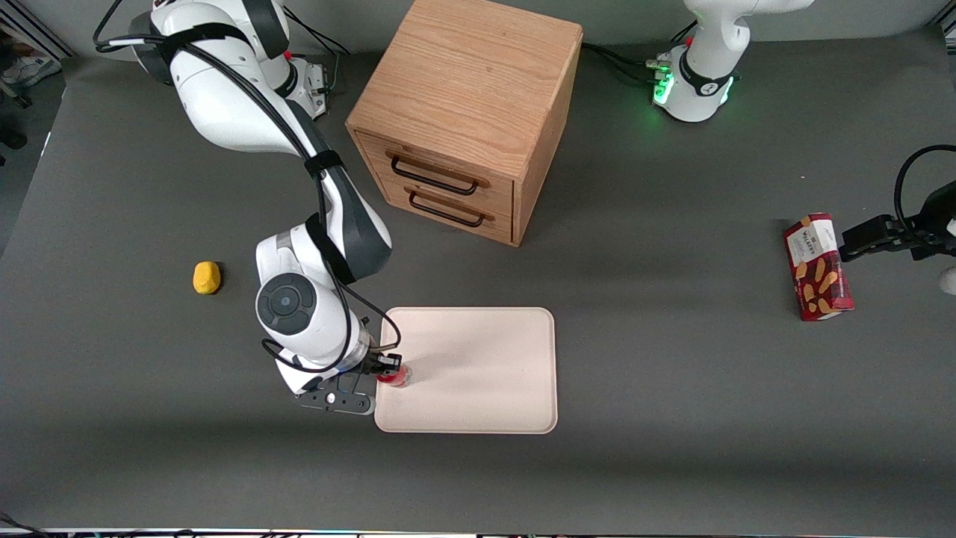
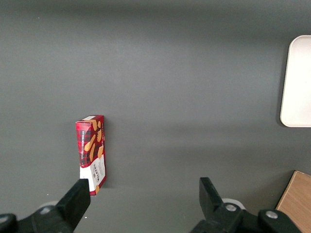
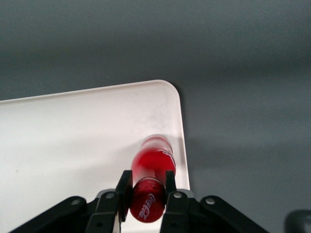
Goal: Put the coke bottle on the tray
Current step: 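Lower the bottle onto the tray and open the right gripper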
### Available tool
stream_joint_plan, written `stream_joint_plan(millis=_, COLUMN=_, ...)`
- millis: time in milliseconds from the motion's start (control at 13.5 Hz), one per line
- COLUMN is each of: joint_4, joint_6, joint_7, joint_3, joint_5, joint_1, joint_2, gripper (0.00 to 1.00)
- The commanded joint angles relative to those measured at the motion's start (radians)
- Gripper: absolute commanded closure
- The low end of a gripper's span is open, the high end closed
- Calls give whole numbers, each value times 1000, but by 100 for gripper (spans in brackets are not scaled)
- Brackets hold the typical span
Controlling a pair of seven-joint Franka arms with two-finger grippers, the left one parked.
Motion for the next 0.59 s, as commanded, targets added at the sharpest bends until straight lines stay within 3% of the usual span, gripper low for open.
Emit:
stream_joint_plan(millis=0, joint_4=-18, joint_6=10, joint_7=19, joint_3=-1, joint_5=16, joint_1=3, joint_2=-17, gripper=100)
stream_joint_plan(millis=74, joint_4=-18, joint_6=10, joint_7=19, joint_3=-1, joint_5=16, joint_1=3, joint_2=-17, gripper=97)
stream_joint_plan(millis=149, joint_4=-18, joint_6=10, joint_7=23, joint_3=-1, joint_5=16, joint_1=3, joint_2=-17, gripper=63)
stream_joint_plan(millis=223, joint_4=-18, joint_6=10, joint_7=31, joint_3=-1, joint_5=13, joint_1=3, joint_2=-17, gripper=20)
stream_joint_plan(millis=297, joint_4=-18, joint_6=10, joint_7=29, joint_3=-1, joint_5=8, joint_1=3, joint_2=-17, gripper=0)
stream_joint_plan(millis=520, joint_4=-18, joint_6=10, joint_7=31, joint_3=-1, joint_5=8, joint_1=3, joint_2=-17, gripper=0)
